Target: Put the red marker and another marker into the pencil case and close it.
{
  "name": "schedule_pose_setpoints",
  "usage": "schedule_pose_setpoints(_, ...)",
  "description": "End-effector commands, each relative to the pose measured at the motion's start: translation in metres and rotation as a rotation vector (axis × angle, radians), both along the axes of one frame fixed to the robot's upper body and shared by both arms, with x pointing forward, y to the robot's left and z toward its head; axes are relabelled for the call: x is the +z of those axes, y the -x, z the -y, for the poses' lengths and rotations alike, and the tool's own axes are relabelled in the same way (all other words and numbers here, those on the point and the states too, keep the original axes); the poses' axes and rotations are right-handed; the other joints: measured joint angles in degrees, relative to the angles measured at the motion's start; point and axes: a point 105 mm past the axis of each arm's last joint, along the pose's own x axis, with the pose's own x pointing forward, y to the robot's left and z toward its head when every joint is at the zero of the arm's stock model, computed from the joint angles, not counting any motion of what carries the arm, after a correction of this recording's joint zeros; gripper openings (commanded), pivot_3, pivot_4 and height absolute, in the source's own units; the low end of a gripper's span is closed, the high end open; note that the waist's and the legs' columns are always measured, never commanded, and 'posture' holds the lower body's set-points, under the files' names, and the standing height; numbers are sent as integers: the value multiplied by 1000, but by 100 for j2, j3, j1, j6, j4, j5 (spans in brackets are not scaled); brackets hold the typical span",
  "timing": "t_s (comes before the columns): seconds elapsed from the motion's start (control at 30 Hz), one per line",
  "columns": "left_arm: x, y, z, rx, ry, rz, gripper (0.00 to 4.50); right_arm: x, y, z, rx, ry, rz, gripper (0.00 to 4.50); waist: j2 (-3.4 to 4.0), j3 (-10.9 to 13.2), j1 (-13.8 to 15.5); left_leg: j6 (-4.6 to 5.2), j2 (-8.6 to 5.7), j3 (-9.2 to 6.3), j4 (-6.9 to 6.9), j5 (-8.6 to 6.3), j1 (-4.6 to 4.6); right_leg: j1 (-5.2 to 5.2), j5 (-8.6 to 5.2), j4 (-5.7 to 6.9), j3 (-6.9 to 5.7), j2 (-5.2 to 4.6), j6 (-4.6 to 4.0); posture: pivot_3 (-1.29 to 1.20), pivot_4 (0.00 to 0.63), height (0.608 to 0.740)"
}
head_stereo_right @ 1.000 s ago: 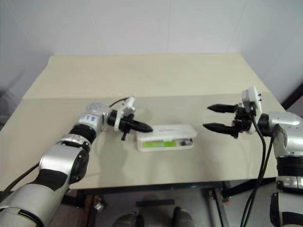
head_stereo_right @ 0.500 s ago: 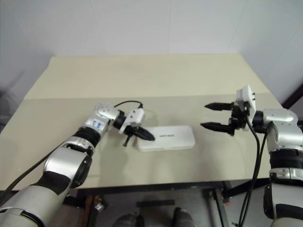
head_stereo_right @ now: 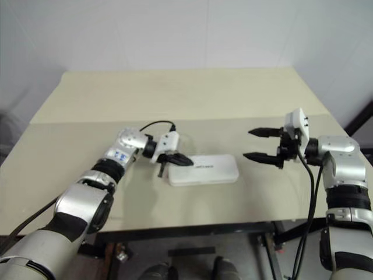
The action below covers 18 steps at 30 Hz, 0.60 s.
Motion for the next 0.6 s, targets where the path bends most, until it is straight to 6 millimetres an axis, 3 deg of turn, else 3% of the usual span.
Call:
schedule_pose_setpoints(0.03, 25, -4, -12, 36, 156, 44, 22, 10, 0, -4, 18, 3, 54, 4500, 0, 1, -10, -1, 2, 0, 0, -1, -4, -6, 0, 0, 5, 3, 0, 0, 150, 740)
schedule_pose_setpoints(0.17, 41, 10, -31, -21, 294, 59, 925, 8, -1, -5, 15, 3, 49, 4500, 0, 1, -3, -1, 6, 12, -3, -5, -9, -24, 0, -2, 9, 5, 0, 0, 150, 740)
schedule_pose_setpoints(0.3, 47, 40, -58, -135, 354, 51, 2233, 7, -1, -6, 19, 6, 40, 4500, 0, 1, -21, 8, 7, 36, -3, -13, -8, -33, 0, -3, 5, 1, 0, 0, 150, 740)
schedule_pose_setpoints(0.5, 47, 56, -92, -80, 339, 20, 4216, 9, -5, -8, 22, 14, 39, 4500, 1, 1, -38, 10, 9, 40, -2, -16, -7, -37, 0, 1, 3, -2, 0, 0, 150, 740)
schedule_pose_setpoints(0.53, 49, 58, -97, -70, 342, 16, 4478, 10, -6, -8, 21, 17, 39, 4500, 1, 1, -38, 10, 8, 40, -2, -15, -7, -37, 0, 3, 2, -5, -1, 0, 150, 740)
schedule_pose_setpoints(0.6, 53, 59, -103, -37, 342, 27, 4478, 11, -8, -7, 19, 22, 39, 4500, 1, 1, -32, 10, 7, 38, -2, -16, -6, -37, 0, 2, 2, -7, -1, 0, 150, 740)
